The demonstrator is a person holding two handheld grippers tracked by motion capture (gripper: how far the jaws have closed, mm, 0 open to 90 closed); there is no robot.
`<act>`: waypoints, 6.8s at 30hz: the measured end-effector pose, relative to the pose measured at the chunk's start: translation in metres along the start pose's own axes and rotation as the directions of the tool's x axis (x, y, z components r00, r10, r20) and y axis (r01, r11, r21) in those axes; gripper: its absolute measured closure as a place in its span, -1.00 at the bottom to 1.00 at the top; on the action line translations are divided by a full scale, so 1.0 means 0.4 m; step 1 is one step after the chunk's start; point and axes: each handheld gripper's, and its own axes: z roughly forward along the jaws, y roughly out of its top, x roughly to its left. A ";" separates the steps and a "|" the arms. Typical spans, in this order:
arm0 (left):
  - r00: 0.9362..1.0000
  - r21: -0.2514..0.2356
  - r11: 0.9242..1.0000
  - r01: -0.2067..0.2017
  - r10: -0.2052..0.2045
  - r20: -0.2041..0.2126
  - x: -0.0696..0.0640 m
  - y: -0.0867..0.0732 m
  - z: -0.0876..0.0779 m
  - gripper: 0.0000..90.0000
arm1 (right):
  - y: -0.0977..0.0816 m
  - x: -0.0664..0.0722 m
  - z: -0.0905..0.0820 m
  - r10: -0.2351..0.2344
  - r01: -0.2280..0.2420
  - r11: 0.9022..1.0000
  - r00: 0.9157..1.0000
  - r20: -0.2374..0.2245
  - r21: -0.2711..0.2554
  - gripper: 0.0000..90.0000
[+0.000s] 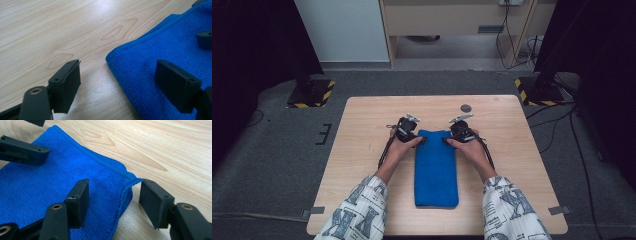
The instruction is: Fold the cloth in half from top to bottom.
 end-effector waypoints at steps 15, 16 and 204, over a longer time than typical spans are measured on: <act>1.000 0.001 1.000 -0.005 0.005 0.006 -0.003 -0.005 0.019 -0.39 | 0.001 0.011 0.014 -0.032 0.032 0.999 0.999 -0.002 0.007 0.05; 1.000 0.001 1.000 -0.005 0.005 0.006 -0.003 -0.005 0.019 -0.35 | 0.001 0.011 0.014 -0.032 0.032 0.999 0.999 -0.002 0.007 0.05; 0.990 -0.233 0.972 -0.040 0.070 0.119 -0.125 -0.080 -0.238 0.85 | -0.095 0.141 -0.193 -0.134 0.093 0.961 0.981 -0.144 -0.259 0.81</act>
